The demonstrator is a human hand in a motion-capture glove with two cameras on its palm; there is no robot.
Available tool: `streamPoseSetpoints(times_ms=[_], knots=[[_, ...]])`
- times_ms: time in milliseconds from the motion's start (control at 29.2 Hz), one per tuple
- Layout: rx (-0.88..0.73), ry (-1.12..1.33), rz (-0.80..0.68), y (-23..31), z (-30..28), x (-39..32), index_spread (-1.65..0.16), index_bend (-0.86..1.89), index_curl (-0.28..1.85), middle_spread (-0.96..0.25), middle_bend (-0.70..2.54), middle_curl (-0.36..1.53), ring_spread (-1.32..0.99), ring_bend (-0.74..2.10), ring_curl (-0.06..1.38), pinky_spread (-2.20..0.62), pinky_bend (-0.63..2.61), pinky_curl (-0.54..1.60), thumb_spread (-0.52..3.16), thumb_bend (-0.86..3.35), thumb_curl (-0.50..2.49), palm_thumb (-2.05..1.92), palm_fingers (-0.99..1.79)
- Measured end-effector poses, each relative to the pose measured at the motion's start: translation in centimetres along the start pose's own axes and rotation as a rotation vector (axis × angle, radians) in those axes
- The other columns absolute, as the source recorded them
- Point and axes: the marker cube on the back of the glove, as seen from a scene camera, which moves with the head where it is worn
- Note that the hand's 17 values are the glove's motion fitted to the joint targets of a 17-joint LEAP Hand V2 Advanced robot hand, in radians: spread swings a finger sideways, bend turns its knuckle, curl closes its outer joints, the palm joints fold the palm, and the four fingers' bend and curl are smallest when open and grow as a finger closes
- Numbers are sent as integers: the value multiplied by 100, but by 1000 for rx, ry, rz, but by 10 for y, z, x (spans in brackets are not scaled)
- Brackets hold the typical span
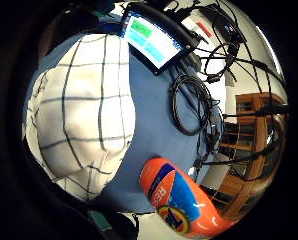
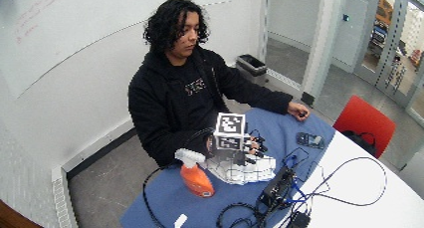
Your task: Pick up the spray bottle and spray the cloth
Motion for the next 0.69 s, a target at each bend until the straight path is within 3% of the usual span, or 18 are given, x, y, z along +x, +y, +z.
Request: streamPoseSetpoints(times_ms=[412,686], knots=[[-42,40,-41,63,7,-15,-39,15,26,-5,18,28,-3,34,27,24,38,31,126,17,28,58,40],[-67,45,12,117,12,-7,-39,15,27,-5,18,29,-4,33,28,24,38,32,127,13,30,60,39]])
